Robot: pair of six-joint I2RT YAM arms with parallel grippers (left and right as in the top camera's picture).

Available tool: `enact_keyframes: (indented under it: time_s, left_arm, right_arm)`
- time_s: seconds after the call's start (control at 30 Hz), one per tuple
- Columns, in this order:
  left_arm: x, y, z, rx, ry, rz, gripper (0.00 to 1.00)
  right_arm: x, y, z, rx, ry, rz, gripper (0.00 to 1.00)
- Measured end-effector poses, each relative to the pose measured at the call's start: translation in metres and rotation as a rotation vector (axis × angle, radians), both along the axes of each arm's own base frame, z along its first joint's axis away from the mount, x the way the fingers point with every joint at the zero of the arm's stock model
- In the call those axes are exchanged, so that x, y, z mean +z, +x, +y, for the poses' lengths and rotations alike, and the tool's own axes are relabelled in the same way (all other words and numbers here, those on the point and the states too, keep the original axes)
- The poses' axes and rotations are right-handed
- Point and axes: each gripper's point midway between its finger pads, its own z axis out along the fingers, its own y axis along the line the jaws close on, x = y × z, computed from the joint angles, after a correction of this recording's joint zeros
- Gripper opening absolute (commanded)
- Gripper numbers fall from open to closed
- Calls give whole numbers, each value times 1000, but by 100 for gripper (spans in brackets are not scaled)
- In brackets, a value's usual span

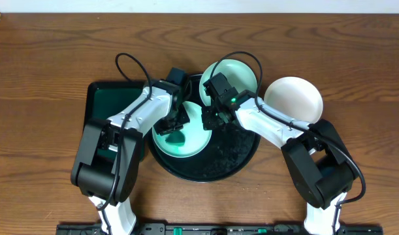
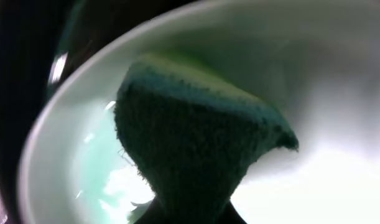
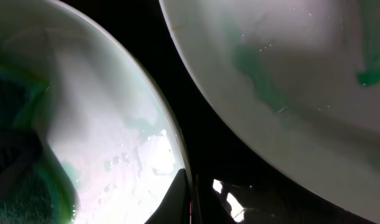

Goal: Clean dirty plates on tray and stack at the side
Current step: 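Scrub green plate with sponge while right gripper holds its rim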

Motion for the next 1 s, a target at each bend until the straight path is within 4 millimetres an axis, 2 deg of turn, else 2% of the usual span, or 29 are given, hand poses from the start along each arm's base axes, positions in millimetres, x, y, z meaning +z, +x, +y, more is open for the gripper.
enact_keyframes:
  time_s: [0.13,0.2,0.3,0.43,0.6,0.67,0.8,1.0]
  left_arm:
    - [4,18,-30,-238,-161,-78,7]
    - [4,15,-42,-354,-234,-79,7]
    - [4,13,-48,-422,-265,-79,7]
    - [2,11,-35,-323,-188,-50,7]
    - [1,-11,14,3,80,52,7]
    - [1,-12,23,76,126,47,7]
    - [0,-10,20,75,114,39,7]
    - [0,13,0,-113,-1,-42,8]
  right_arm:
    - [0,0,0,0,0,0,1]
    - [0,0,0,0,0,0,1]
    - [0,0,0,0,0,0,1]
    - [0,0,0,0,0,-1,1]
    - [0,0,0,0,1,0,1]
    - [0,0,0,0,0,0,1]
    - [0,0,0,0,1,0,1]
    - [0,0,0,0,0,-1,1]
